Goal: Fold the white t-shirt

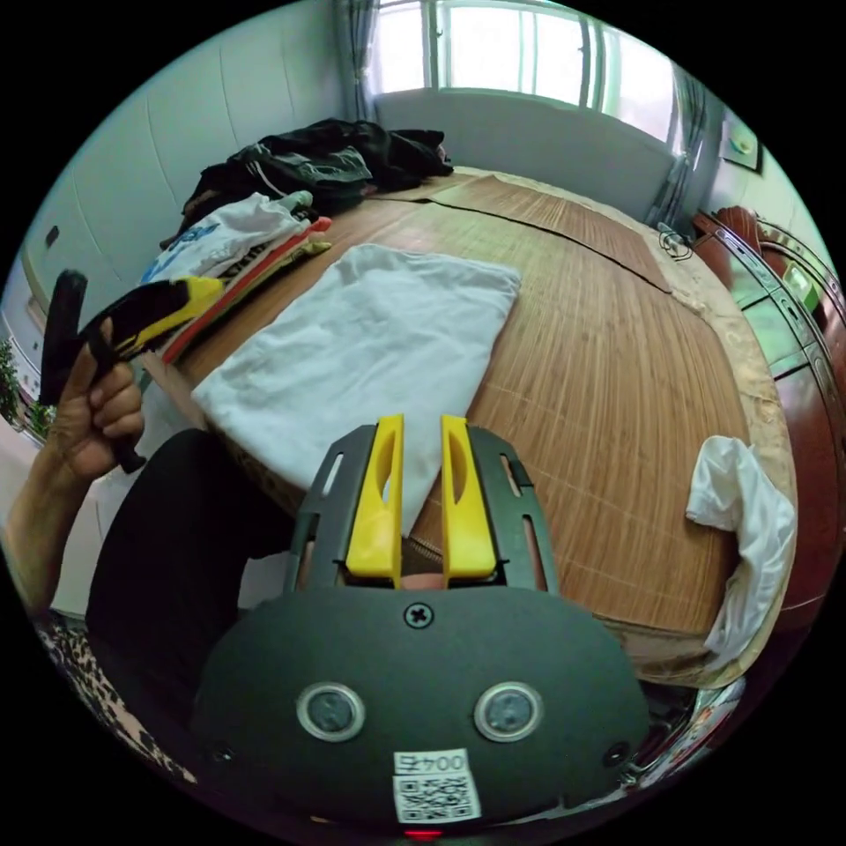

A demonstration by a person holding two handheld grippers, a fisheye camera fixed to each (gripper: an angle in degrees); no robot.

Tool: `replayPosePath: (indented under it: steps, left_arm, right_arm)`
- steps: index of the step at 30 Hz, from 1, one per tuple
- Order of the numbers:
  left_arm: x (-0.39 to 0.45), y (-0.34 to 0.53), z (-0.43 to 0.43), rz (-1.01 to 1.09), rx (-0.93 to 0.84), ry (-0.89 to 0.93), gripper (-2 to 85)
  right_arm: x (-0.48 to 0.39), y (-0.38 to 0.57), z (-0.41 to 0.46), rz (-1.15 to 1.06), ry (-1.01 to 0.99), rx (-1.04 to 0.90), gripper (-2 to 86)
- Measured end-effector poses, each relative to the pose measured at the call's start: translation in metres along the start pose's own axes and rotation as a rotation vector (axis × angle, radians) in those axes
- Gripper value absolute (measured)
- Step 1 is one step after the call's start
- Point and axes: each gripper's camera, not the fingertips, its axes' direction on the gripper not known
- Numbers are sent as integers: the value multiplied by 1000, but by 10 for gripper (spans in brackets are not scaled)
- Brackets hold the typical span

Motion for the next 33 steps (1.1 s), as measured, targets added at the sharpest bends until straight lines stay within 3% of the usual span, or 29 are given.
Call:
replayPosePath:
  steps: [3, 6, 10, 15, 24, 26, 31, 33]
  left_arm:
    - [5, -7, 64, 13, -115, -99, 8]
    - [-7, 4, 113, -6, -288, -214, 4]
    - [-5, 23, 116, -53, -211, -126, 2]
    - [69, 9, 92, 105, -46, -208, 6]
    - [92, -52, 231, 341, -372, -532, 51]
    - [84, -42, 253, 374, -442, -529, 56]
    - [101, -23, 243, 455, -383, -556, 27]
    - [124, -11, 212, 491, -271, -570, 14]
  right_arm:
    - [-1, 4, 33, -5, 38, -98, 53]
    - [-8, 19, 40, -45, 118, -34, 52]
    - [-4, 40, 43, -75, 163, 55, 51]
    - [42, 44, 40, 61, -10, 47, 57]
    - [114, 82, 20, 180, -287, 141, 115]
    - [138, 100, 4, 228, -343, 187, 114]
    - [173, 142, -24, 273, -430, 156, 71]
    - [182, 162, -37, 288, -454, 170, 29]
